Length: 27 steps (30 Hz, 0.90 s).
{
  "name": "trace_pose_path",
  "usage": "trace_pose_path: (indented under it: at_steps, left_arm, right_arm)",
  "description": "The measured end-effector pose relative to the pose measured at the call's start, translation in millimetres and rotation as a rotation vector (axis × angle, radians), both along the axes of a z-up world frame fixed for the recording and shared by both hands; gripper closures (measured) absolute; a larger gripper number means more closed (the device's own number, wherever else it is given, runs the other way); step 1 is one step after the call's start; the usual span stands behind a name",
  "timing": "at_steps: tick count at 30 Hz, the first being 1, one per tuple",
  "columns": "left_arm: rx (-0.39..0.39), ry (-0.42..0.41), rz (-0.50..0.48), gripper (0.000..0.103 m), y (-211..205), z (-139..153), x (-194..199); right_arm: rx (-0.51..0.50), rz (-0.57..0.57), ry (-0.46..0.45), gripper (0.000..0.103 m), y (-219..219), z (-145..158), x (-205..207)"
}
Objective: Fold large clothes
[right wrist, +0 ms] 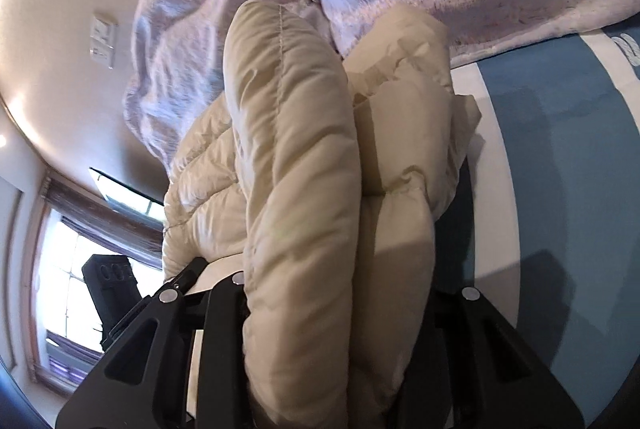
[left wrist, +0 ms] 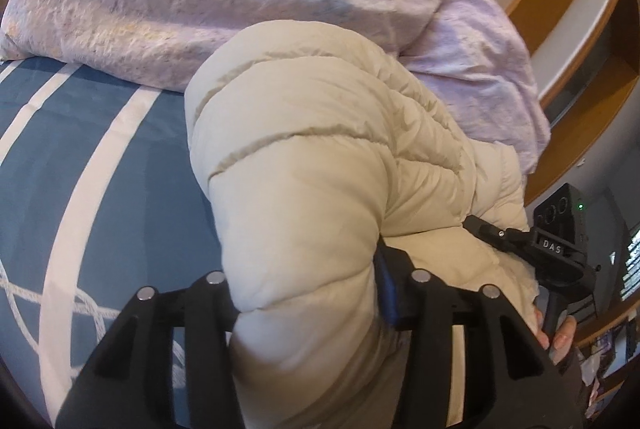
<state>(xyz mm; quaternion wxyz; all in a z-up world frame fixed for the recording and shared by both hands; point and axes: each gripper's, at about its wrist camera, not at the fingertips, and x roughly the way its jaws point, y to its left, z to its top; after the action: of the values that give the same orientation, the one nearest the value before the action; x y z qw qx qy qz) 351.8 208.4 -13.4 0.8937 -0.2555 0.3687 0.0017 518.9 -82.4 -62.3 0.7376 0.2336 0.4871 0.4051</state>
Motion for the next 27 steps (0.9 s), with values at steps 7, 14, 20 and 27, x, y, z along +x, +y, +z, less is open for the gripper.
trace_pose_path:
  at_steps: [7,14,20,27]
  left_arm:
    - [0.114,0.017,0.063,0.023,1.7,-2.1,-0.5]
    - [0.23,-0.03,0.168,0.011,6.4,28.2,-28.7]
    - [0.285,-0.056,0.186,0.01,-10.7,41.7,-32.6]
    - [0.423,-0.034,0.162,0.009,-43.0,38.6,-13.7]
  right_arm:
    - [-0.177,-0.095,-0.086,0.034,-11.2,8.1,-15.6]
    - [-0.279,-0.274,-0.315,0.03,-39.5,63.7,-46.8]
    - [-0.361,-0.165,-0.491,0.042,15.8,80.5,-64.4]
    - [-0.454,-0.14,-0.619,0.046,49.3,70.8,-68.6]
